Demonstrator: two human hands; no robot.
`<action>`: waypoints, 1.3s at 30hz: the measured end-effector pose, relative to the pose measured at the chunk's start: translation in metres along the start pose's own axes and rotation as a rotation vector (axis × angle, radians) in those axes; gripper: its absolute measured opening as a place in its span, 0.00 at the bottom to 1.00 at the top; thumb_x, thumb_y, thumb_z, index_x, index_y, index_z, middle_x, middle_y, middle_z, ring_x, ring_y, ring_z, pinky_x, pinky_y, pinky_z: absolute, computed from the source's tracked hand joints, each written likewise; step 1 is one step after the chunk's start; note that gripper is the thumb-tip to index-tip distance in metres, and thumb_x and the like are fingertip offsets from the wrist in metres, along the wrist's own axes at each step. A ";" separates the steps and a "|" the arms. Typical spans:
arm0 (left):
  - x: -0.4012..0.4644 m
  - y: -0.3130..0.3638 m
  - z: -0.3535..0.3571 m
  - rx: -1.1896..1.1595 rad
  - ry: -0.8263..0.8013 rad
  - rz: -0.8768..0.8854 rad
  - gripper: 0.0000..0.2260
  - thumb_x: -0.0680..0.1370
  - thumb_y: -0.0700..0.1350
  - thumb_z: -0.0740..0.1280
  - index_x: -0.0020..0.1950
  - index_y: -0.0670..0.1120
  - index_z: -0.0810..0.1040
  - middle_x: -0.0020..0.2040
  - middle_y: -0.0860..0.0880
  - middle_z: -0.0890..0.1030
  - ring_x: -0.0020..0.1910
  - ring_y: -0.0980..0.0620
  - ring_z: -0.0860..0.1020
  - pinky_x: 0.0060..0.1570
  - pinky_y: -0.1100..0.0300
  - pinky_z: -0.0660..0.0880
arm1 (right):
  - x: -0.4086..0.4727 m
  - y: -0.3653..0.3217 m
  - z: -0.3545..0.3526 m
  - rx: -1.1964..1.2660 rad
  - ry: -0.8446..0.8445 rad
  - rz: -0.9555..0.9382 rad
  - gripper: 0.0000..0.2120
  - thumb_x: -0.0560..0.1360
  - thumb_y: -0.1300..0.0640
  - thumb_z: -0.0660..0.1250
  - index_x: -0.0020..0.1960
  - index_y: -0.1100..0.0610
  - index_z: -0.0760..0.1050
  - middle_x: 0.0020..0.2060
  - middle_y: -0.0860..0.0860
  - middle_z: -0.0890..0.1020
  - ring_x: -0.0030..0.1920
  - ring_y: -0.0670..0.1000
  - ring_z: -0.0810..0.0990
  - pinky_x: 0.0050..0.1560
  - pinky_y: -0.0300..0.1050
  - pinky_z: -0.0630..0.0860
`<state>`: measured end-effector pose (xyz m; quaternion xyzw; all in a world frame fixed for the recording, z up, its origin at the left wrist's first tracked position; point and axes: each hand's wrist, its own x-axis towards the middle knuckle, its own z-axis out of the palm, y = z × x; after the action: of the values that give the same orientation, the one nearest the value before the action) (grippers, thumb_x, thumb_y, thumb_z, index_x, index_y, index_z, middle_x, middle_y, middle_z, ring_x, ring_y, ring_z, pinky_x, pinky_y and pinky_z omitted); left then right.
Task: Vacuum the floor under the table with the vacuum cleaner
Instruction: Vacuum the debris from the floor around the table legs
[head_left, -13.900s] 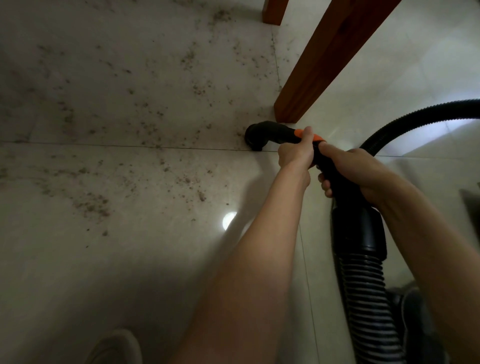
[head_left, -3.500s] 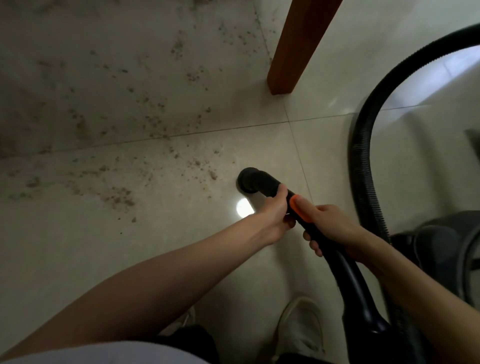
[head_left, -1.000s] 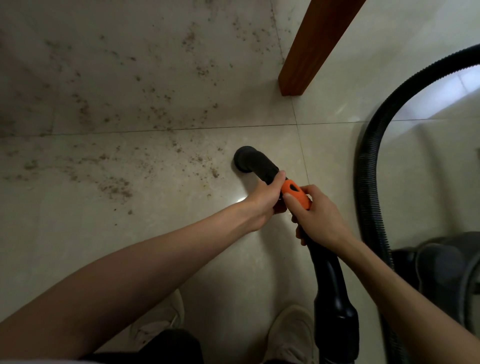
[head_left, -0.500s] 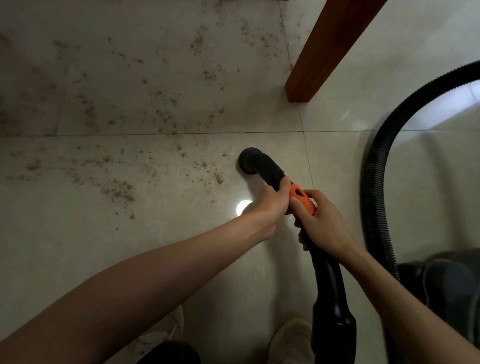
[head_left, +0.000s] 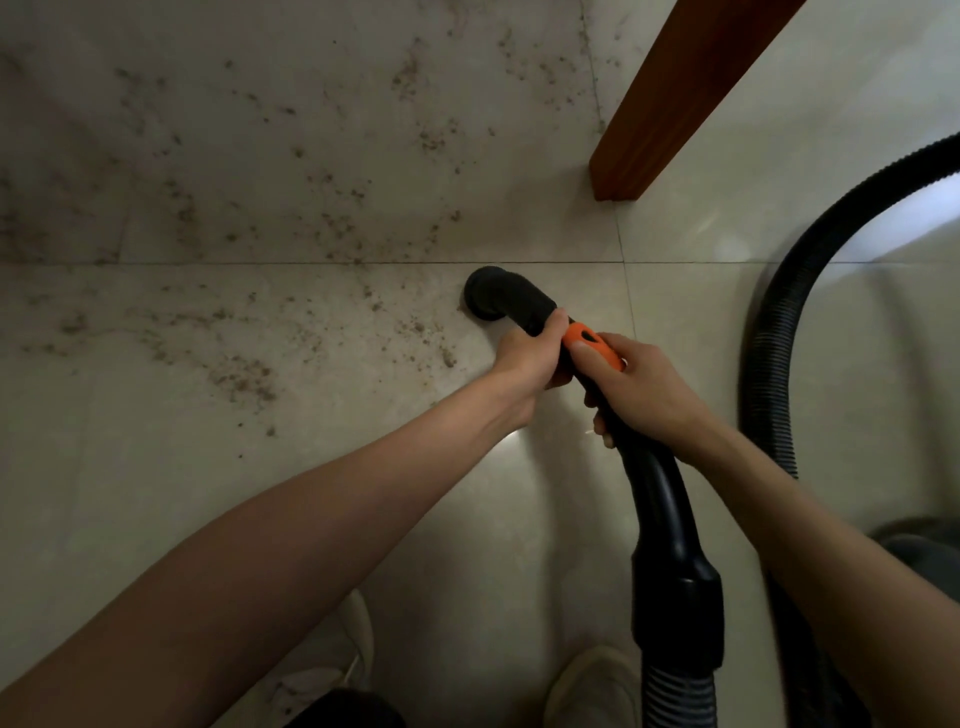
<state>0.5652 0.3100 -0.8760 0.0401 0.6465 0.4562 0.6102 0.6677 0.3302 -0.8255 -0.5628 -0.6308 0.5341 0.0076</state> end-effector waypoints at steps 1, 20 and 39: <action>-0.001 -0.001 -0.001 -0.010 -0.011 -0.011 0.15 0.79 0.51 0.62 0.55 0.39 0.74 0.54 0.40 0.80 0.54 0.44 0.79 0.57 0.51 0.76 | -0.002 0.000 -0.002 0.010 -0.018 0.011 0.13 0.80 0.48 0.61 0.54 0.58 0.73 0.32 0.55 0.76 0.22 0.47 0.75 0.24 0.39 0.74; -0.040 -0.071 -0.013 0.003 0.004 -0.065 0.21 0.76 0.58 0.63 0.59 0.43 0.75 0.49 0.45 0.83 0.48 0.48 0.82 0.58 0.46 0.75 | -0.061 0.025 0.012 -0.054 -0.109 0.063 0.13 0.80 0.47 0.60 0.53 0.56 0.74 0.32 0.55 0.76 0.23 0.48 0.75 0.25 0.40 0.73; -0.067 -0.088 -0.030 -0.158 0.040 -0.118 0.15 0.79 0.51 0.62 0.56 0.41 0.74 0.48 0.44 0.81 0.48 0.47 0.81 0.59 0.48 0.76 | -0.079 0.026 0.027 -0.128 -0.211 0.026 0.13 0.80 0.48 0.60 0.56 0.57 0.72 0.33 0.56 0.76 0.23 0.49 0.76 0.26 0.44 0.77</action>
<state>0.6023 0.2021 -0.8870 -0.0556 0.6218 0.4697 0.6242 0.6981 0.2499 -0.8078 -0.5110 -0.6535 0.5490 -0.1018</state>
